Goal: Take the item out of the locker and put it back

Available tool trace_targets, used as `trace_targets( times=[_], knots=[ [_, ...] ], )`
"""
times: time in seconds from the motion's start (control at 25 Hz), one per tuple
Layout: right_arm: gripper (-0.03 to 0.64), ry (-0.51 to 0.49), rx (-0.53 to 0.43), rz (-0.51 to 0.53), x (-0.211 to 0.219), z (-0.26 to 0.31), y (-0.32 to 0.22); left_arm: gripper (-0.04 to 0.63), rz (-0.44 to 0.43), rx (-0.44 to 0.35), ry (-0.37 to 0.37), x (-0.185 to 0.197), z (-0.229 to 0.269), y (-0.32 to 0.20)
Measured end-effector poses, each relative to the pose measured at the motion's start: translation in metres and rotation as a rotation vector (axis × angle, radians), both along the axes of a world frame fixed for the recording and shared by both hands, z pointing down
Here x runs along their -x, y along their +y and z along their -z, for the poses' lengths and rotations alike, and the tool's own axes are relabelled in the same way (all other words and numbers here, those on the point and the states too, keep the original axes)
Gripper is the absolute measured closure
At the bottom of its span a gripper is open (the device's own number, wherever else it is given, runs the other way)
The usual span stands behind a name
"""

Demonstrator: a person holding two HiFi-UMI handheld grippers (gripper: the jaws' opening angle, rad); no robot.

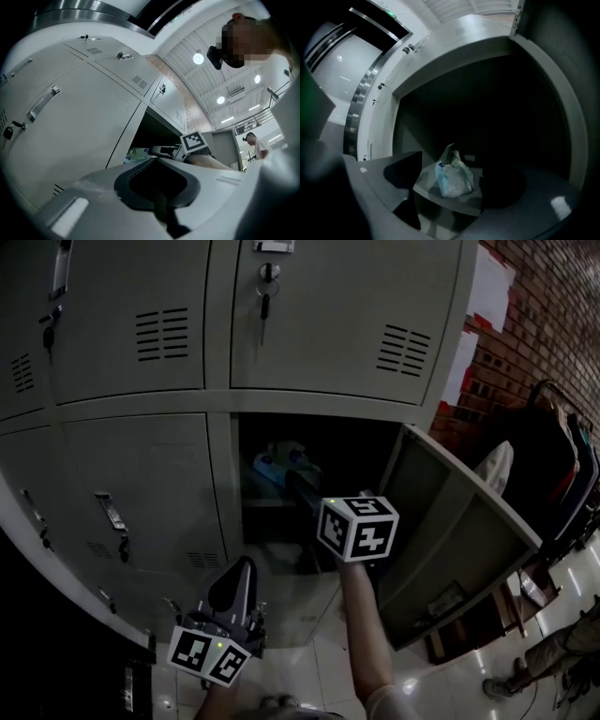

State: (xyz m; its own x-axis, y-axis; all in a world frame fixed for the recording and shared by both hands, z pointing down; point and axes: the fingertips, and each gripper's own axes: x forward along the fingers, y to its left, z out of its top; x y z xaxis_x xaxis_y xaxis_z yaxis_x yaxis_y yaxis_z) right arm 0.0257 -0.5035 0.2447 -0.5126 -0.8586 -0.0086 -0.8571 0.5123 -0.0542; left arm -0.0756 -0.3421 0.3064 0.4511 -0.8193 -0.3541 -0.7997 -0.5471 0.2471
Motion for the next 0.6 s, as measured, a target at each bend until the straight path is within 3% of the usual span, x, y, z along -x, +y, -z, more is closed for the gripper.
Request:
trace_targets(
  times=[0.48, 0.52, 0.6],
  knots=[
    [0.223, 0.115, 0.095, -0.027, 0.008, -0.026, -0.036, 0.591, 0.033, 0.010, 0.013, 0.011, -0.002, -0.010],
    [0.249, 0.146, 0.091, -0.044, 0.006, -0.028, -0.036, 0.592, 0.034, 0.011, 0.016, 0.012, -0.002, -0.011],
    [0.452, 0.209, 0.067, -0.091, -0.003, -0.028, -0.037, 0.592, 0.030, 0.010, 0.021, 0.011, -0.002, -0.011]
  ],
)
